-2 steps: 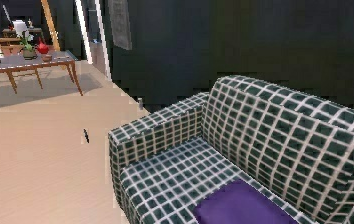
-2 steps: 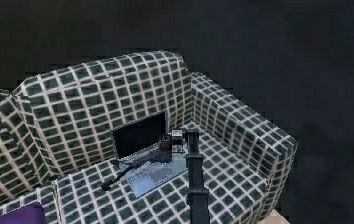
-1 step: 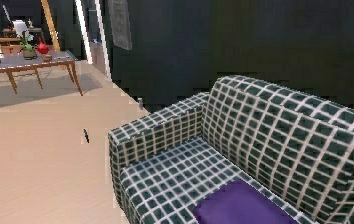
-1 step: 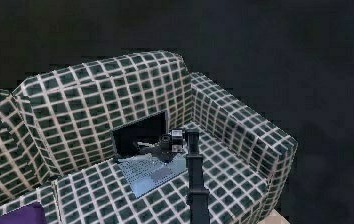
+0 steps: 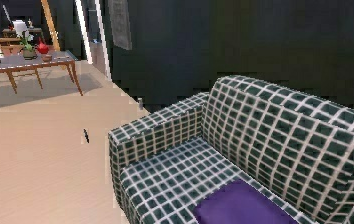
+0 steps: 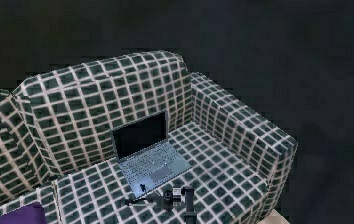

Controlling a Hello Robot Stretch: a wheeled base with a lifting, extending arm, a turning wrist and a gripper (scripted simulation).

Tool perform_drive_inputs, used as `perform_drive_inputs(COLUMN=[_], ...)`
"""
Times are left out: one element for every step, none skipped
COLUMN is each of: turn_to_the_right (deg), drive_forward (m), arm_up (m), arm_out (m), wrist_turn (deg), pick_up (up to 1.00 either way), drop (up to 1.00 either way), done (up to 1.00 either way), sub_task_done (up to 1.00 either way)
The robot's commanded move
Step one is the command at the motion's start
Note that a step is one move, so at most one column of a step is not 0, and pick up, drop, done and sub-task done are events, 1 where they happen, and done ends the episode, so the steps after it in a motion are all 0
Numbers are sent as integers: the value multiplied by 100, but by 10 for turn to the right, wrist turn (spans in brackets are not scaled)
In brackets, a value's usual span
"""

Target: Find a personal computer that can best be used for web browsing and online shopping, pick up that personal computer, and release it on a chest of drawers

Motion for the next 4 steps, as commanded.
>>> perform_drive_inputs(turn_to_the_right=[0, 0, 0, 0], drive_forward=[0, 0, 0, 0], arm_up=[0, 10, 48, 0], arm_out=[0, 0, 0, 0], wrist_turn=[0, 0, 0, -450], pick_up=[100, 0, 0, 0], drop=[0, 0, 0, 0], done=[0, 0, 0, 0], sub_task_done=[0, 0, 0, 0])
